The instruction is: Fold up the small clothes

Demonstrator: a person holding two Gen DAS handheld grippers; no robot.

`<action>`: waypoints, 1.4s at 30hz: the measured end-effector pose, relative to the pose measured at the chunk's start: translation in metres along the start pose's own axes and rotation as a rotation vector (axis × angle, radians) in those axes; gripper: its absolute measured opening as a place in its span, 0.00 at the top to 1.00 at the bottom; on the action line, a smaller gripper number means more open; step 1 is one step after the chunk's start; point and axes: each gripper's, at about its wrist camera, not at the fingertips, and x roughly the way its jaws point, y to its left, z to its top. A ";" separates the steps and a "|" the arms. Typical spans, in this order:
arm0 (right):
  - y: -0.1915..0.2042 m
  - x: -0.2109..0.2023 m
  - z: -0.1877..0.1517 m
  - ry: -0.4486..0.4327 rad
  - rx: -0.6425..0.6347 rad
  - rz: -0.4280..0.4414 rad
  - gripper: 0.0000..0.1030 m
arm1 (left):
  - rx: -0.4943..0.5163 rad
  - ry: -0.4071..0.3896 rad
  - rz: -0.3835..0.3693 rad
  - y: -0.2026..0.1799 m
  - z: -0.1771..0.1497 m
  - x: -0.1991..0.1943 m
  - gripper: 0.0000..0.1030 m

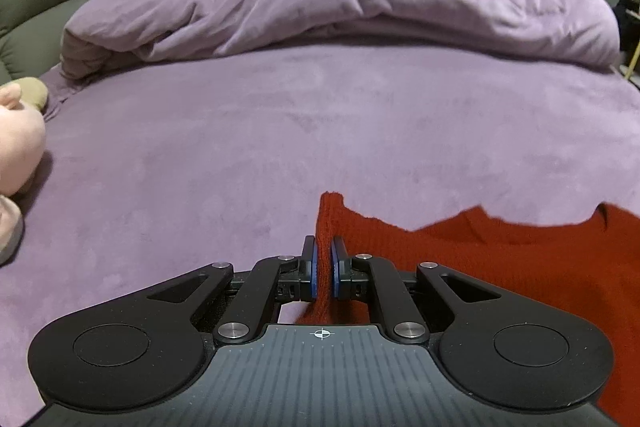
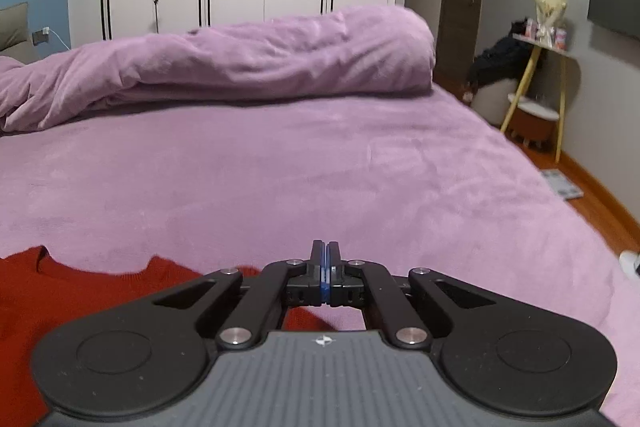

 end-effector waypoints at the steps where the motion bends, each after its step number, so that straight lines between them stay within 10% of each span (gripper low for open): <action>1: -0.001 -0.003 -0.006 0.005 0.004 0.020 1.00 | 0.003 0.009 0.002 -0.002 -0.002 0.002 0.91; 11: 0.005 -0.005 -0.028 0.060 0.011 0.093 0.98 | 0.055 0.014 0.001 -0.010 -0.006 0.001 0.91; 17: -0.008 -0.001 -0.029 0.078 0.034 0.079 0.66 | 0.069 0.015 0.011 -0.008 -0.006 0.001 0.91; 31: -0.013 0.019 -0.028 0.177 0.078 0.257 0.64 | 0.076 0.020 0.014 -0.007 -0.007 0.003 0.91; 34: -0.001 0.017 -0.030 0.162 0.003 0.239 0.89 | 0.084 0.019 0.017 -0.008 -0.006 0.003 0.91; 39: 0.010 -0.009 -0.021 -0.029 -0.083 0.058 0.95 | 0.050 -0.085 0.035 -0.006 0.000 -0.015 0.91; 42: 0.014 0.001 -0.019 0.009 -0.096 -0.070 0.94 | 0.071 -0.060 0.097 -0.009 0.001 -0.007 0.82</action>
